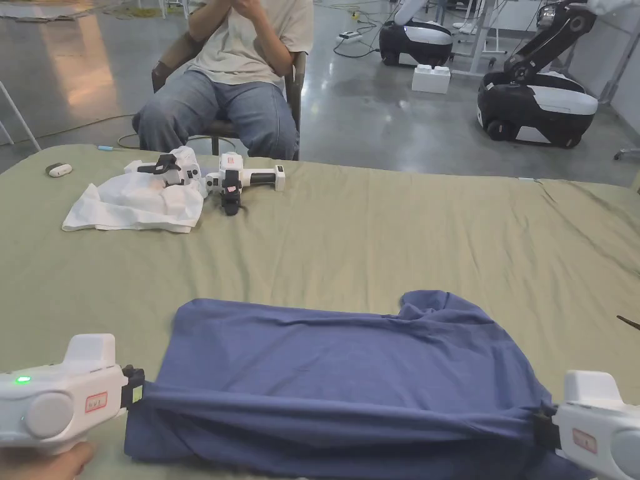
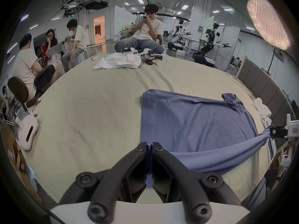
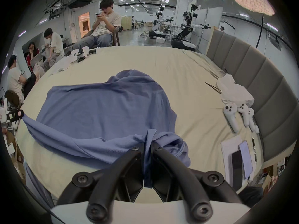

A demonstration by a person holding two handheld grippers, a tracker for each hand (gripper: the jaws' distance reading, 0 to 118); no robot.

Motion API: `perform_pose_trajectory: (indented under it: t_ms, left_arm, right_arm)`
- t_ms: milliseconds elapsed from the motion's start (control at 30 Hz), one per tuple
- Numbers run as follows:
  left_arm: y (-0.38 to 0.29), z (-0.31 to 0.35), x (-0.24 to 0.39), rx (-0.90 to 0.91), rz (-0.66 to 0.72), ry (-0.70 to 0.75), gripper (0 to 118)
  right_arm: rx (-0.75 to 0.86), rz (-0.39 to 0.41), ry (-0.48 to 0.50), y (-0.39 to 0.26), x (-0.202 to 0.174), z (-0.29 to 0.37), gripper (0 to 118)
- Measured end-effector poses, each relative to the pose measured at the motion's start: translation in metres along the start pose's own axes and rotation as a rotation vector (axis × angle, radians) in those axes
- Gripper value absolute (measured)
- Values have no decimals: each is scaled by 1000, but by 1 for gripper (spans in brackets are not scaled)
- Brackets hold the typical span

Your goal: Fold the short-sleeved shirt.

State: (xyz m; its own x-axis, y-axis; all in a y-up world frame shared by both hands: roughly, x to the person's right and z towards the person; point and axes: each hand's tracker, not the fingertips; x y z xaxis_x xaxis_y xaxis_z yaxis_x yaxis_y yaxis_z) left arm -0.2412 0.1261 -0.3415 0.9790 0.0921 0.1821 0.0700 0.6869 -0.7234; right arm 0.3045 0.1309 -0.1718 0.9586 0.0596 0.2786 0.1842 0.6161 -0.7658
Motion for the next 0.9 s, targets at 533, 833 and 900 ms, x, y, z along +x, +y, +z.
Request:
perform_pose_trajectory:
  t_ms: [533,833,900]
  left_arm:
    - [6,-79,19,-125,-18,49,16]
    - [15,1,50,255,-76,7,52]
    - [9,23,55,340,-80,17,46]
  right_arm:
    - [-24,2,-18,12,-7,-81,29]
    - [430,-28,-15,26,-36,8,58]
    - [502,-50,-15,21,-47,27,57]
